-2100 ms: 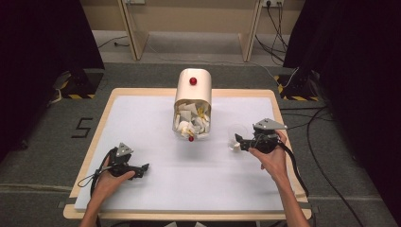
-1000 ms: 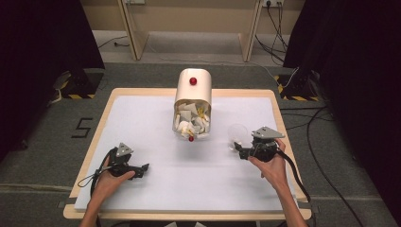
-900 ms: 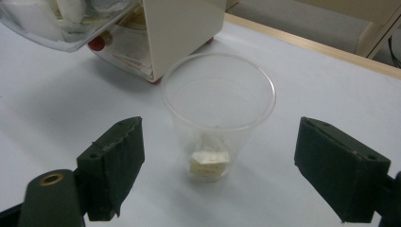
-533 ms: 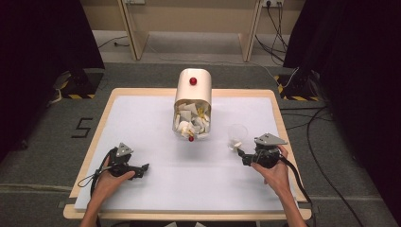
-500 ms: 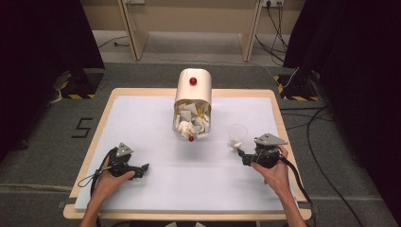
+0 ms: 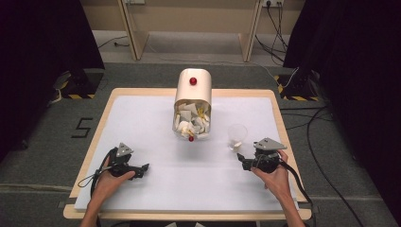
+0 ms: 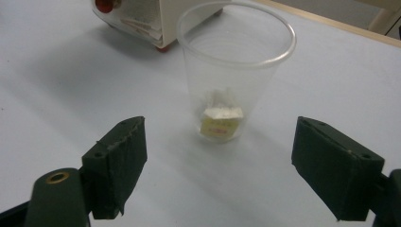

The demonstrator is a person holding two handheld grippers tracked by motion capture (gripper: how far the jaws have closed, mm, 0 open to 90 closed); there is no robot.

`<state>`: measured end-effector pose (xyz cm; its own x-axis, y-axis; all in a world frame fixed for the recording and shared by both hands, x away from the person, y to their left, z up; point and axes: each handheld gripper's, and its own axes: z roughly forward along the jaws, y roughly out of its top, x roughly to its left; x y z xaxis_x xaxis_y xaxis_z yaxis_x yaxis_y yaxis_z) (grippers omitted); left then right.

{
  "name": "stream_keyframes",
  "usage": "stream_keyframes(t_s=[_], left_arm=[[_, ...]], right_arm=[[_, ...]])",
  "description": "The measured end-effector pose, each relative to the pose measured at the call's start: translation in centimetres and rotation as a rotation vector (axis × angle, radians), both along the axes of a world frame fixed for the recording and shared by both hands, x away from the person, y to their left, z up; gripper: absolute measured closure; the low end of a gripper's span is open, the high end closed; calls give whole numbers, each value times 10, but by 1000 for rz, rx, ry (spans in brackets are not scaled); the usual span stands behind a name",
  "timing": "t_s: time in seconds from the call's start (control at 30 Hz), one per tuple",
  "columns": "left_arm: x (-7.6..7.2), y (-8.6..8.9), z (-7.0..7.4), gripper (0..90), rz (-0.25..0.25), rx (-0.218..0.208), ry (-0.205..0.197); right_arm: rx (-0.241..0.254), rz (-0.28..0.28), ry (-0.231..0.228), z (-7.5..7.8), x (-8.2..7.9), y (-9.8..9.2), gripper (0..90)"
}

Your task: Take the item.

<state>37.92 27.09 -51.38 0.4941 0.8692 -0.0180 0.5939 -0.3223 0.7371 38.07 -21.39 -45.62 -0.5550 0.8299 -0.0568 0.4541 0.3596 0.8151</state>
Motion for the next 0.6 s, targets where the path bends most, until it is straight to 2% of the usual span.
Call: stream_keyframes(t_s=[0.23, 0.43, 0.6], left_arm=[[0, 0, 0, 1, -2, 0, 1], [0, 0, 0, 1, -2, 0, 2], [0, 0, 0, 1, -2, -1, 2]], right_arm=[[-7, 12, 37, -12, -5, -2, 208], [-1, 19, 49, -14, -7, -3, 207], [-32, 25, 65, -20, -10, -1, 186]])
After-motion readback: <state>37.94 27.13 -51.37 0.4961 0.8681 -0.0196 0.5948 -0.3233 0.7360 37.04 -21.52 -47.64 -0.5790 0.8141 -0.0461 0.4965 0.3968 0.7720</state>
